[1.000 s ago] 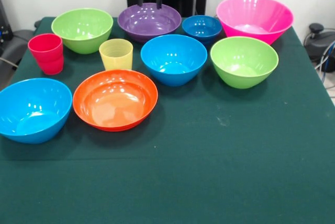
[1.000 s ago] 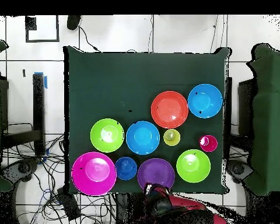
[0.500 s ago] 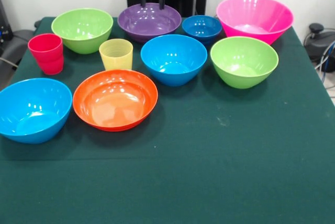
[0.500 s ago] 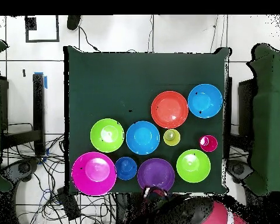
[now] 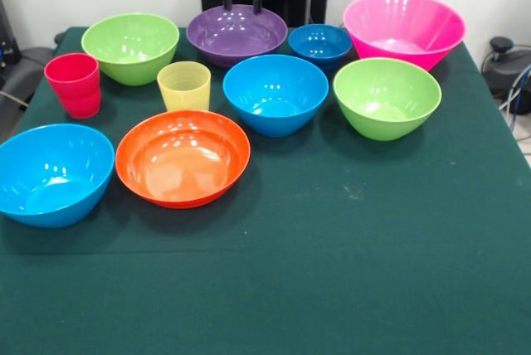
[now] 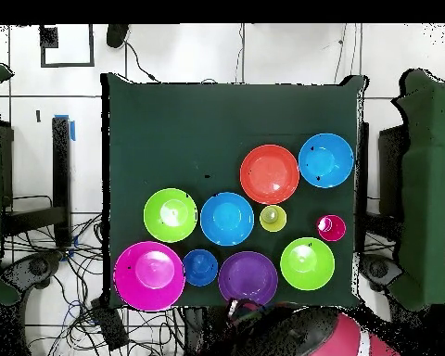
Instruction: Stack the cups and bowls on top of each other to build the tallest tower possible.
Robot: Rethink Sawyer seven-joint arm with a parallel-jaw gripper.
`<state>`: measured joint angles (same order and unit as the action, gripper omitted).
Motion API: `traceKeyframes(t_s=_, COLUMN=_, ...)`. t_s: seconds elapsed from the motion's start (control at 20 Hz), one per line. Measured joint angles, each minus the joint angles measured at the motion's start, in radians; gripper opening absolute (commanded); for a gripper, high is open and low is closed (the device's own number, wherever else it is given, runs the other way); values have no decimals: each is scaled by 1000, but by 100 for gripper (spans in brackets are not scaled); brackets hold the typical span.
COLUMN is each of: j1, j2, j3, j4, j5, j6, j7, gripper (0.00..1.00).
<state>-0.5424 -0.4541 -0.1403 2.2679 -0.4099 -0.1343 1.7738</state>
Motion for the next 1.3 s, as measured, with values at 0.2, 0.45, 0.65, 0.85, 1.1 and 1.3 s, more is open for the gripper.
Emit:
traceKeyframes(t_s=0.2, j1=0, j2=2, j3=-9, j4=-3, j5=0, j6=-4, j7=0, gripper=100)
traceKeyframes(t_s=0.45, j1=-14, j2=30, j3=-13, j4=-23, j5=0, j6=-32, j7=0, gripper=100)
traceKeyframes(t_s=0.65, j1=-23, j2=48, j3=-13, j4=-40, j5=0, j6=-57, j7=0, gripper=100)
traceKeyframes(t_s=0.85, j1=-23, j2=59, j3=-13, j4=-52, j5=0, j6=-78, j7=0, gripper=100)
traceKeyframes(t_s=1.1, j1=-23, j2=69, j3=-13, j4=-66, j5=0, j6=-84, j7=0, gripper=100)
traceKeyframes(t_s=1.3, j1=-23, j2=69, j3=-13, j4=-71, j5=0, j6=-84, j7=0, gripper=100)
